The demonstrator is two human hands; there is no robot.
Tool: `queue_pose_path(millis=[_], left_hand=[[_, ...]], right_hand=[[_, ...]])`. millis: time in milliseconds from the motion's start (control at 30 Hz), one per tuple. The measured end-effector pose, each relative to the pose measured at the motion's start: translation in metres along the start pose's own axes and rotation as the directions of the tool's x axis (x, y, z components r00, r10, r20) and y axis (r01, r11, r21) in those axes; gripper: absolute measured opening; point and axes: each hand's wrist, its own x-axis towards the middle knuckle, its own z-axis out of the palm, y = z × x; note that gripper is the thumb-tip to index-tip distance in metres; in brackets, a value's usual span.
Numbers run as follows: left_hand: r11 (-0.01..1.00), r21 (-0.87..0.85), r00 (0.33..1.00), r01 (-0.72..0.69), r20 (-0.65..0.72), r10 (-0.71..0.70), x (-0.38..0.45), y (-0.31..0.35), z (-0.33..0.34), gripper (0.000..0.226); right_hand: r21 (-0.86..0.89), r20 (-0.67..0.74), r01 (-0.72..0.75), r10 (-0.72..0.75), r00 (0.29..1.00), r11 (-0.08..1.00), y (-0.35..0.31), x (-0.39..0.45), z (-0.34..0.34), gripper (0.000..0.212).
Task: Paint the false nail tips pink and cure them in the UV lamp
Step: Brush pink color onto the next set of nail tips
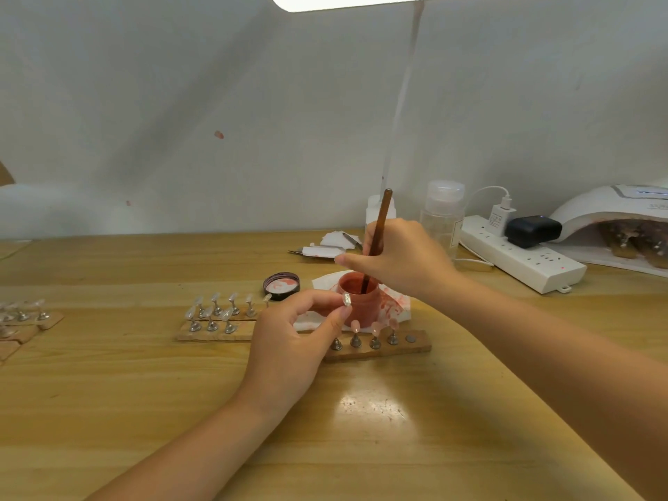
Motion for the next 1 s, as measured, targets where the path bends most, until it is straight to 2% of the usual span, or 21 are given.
queue_pose_path(millis=[133, 233, 367, 500, 733, 833, 1000], left_hand=[[1.000, 0.006, 1.000, -0.007, 0.008, 0.007, 0.000, 0.000, 0.000, 0.026], [1.000, 0.006, 1.000, -0.006, 0.006, 0.006, 0.000, 0.000, 0.000, 0.025], [1.000, 0.008, 1.000, -0.003, 0.002, 0.003, 0.000, -0.001, 0.000, 0.025], [1.000, 0.004, 1.000, 0.002, 0.002, -0.002, 0.001, 0.000, 0.000, 0.026], [1.000, 0.000, 1.000, 0.017, 0.000, -0.017, 0.000, 0.001, 0.000, 0.028], [1.000, -0.003, 1.000, 0.027, -0.001, -0.027, 0.000, 0.001, 0.000, 0.028], [0.999, -0.001, 0.999, 0.040, -0.003, -0.040, 0.000, 0.002, 0.000, 0.027]], right_hand=[[-0.007, 0.021, 0.016, -0.016, 1.000, 1.000, 0.000, -0.001, 0.001, 0.038], [0.088, -0.027, 0.020, -0.017, 0.999, 0.996, 0.000, 0.002, -0.006, 0.039], [0.260, -0.115, -0.070, 0.102, 0.988, 0.963, 0.008, 0.005, -0.019, 0.034], [0.398, -0.138, -0.132, 0.202, 0.970, 0.908, 0.021, 0.000, -0.020, 0.033], [0.404, -0.140, -0.140, 0.212, 0.967, 0.904, 0.037, -0.004, -0.026, 0.028], [0.423, -0.182, -0.126, 0.220, 0.958, 0.897, 0.037, -0.006, -0.031, 0.028], [0.570, -0.287, -0.024, 0.226, 0.931, 0.822, 0.021, -0.025, -0.037, 0.033]])
